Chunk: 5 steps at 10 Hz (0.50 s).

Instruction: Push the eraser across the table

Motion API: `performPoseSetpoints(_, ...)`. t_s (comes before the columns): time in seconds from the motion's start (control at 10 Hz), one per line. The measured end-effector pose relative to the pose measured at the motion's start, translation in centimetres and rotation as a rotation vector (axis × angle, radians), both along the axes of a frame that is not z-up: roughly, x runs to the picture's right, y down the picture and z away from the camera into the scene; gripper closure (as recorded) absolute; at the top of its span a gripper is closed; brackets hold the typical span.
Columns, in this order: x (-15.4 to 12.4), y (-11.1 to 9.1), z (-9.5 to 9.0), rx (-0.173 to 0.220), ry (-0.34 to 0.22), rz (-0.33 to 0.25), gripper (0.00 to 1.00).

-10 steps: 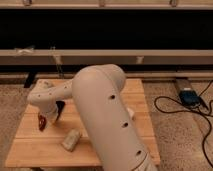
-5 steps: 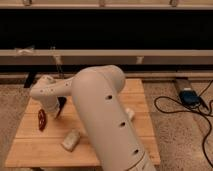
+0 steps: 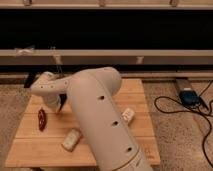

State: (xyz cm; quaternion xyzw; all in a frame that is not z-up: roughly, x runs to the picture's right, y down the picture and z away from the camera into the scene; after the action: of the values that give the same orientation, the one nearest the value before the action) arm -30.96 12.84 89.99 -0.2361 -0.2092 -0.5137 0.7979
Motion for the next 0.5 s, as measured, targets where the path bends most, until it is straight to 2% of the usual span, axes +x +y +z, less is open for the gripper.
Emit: performPoseSetpoints(0.5,1.5,-2.9,3.0,0.019,0.033,0.028,1.0)
